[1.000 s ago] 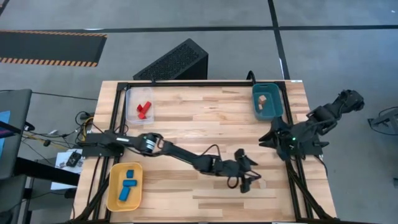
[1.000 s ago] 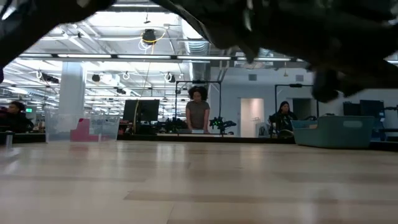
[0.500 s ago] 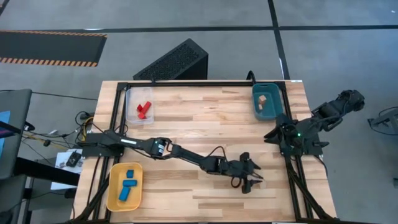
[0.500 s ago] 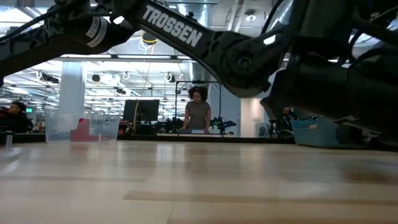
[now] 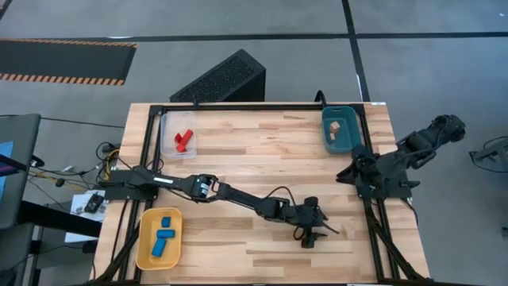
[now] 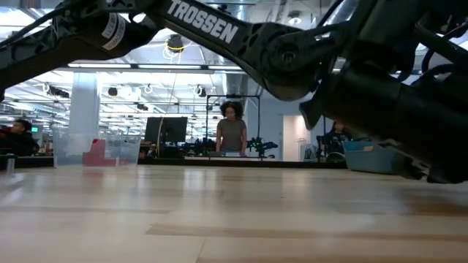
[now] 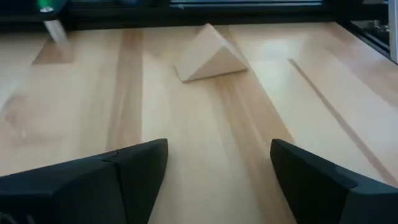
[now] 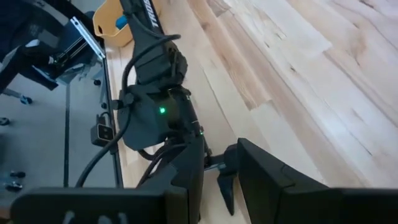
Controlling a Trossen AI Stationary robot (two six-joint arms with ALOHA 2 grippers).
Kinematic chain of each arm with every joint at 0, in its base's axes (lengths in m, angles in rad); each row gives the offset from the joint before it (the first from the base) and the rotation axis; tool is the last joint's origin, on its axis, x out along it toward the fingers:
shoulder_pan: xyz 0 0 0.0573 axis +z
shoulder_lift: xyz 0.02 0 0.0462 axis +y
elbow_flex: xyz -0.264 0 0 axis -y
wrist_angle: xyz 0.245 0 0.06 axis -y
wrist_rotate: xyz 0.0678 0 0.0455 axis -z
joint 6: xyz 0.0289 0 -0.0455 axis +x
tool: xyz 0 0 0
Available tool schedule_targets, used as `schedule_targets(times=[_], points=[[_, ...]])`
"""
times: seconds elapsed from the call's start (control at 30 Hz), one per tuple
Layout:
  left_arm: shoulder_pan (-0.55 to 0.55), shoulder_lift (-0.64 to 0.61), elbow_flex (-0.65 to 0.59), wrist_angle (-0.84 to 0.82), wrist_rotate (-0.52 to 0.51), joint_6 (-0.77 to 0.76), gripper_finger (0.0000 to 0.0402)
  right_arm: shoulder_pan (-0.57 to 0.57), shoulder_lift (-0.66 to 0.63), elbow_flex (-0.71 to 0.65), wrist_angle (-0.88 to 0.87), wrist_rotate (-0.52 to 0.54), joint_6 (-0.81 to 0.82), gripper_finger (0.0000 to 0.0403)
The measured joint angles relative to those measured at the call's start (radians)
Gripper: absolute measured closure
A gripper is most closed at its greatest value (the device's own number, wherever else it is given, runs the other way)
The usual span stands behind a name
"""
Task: Sort & place blocks by color
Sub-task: Put the brown block into the blue bin
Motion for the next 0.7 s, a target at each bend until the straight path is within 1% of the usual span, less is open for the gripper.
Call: schedule_targets(times=[0.1,0.17,0.27,0.3,0.37,0.47,0.5,0.57,0.6,0.7], points=[[-0.006,-0.013,-0.003,-0.010,0.007,0.022,0.0129,0.000,0.011,0.000,0.004,0.004,0.018,0.0283],[-0.009,-0.021,-0.004,0.014,0.004,0.031,0.0129,0.000,0.023,0.000,0.010,0.022,0.033,0.0283],[-0.010,-0.029,-0.003,0.084,-0.020,-0.022,0.0129,0.000,0.037,0.000,0.010,0.033,0.075,0.0283],[-0.008,-0.031,-0.003,0.085,-0.025,-0.047,0.0130,0.000,0.044,0.000,0.000,0.017,0.102,0.0283],[-0.003,-0.031,-0.003,0.060,-0.035,-0.081,0.0129,0.004,0.069,0.000,-0.061,-0.062,0.167,0.0286],[-0.001,-0.031,-0.004,-0.009,-0.051,-0.114,0.0129,0.052,0.124,0.000,-0.230,-0.211,0.234,0.0296],[-0.001,-0.034,-0.004,-0.029,-0.052,-0.124,0.0129,0.081,0.148,0.000,-0.294,-0.242,0.245,0.0300],[-0.006,-0.045,-0.004,-0.058,-0.051,-0.130,0.0130,0.144,0.196,-0.001,-0.378,-0.273,0.254,0.0309],[-0.007,-0.055,-0.004,-0.077,-0.050,-0.130,0.0129,0.181,0.220,-0.001,-0.392,-0.280,0.253,0.0314],[-0.010,-0.100,-0.004,-0.153,-0.054,-0.113,0.0130,0.285,0.291,-0.001,-0.365,-0.284,0.254,0.0328]])
